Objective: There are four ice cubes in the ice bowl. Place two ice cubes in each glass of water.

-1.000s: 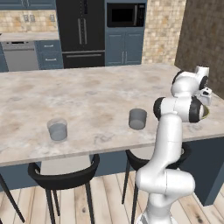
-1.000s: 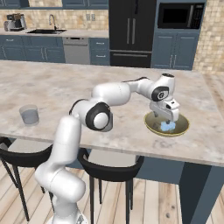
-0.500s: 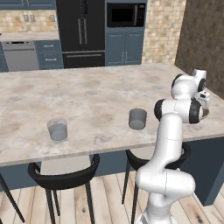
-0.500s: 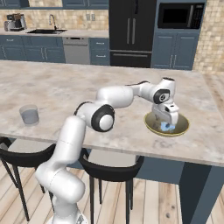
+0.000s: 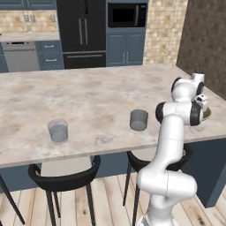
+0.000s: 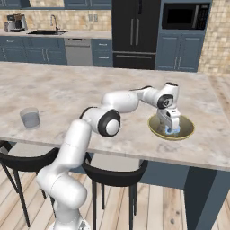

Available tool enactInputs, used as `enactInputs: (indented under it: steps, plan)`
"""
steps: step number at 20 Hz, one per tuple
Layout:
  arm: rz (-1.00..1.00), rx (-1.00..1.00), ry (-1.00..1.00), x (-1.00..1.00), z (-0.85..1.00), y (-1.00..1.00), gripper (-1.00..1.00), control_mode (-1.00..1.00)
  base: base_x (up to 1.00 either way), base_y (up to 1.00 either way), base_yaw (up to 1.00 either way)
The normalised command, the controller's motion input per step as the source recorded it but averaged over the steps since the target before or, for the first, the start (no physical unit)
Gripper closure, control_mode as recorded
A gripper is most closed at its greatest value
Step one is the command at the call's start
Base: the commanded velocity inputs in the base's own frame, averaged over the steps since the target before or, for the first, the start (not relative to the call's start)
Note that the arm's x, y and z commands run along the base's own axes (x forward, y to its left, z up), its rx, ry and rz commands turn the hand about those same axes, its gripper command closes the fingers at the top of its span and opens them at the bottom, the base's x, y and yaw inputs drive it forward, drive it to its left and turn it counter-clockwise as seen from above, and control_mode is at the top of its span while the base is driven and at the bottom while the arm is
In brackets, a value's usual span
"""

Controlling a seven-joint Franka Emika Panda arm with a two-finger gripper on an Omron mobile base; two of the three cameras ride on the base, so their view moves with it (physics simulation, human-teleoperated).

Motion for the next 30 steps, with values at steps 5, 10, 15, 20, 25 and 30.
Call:
enactInputs:
  steps: [5,10,15,20,25,30]
  plan:
    - [0.00,0.00,0.00,0.20,-0.27,-0.15,-1.00,-1.00,0.00,0.00,0.00]
    - [0.00,0.00,-0.01,0.23,-0.09,-0.17,-1.00,-1.00,0.00,0.00,0.00]
    - [0.00,0.00,-0.06,0.21,-0.09,-0.06,-1.00,-1.00,0.00,0.00,0.00]
    - [0.00,0.00,-0.11,0.08,-0.23,-0.15,-1.00,-1.00,0.00,0.00,0.00]
    - [0.00,-0.04,-0.08,0.00,-0.49,-0.23,1.00,-1.00,0.00,0.00,0.00]
    - [0.00,-0.05,0.00,0.00,-0.12,0.00,1.00,-1.00,0.00,0.00,0.00]
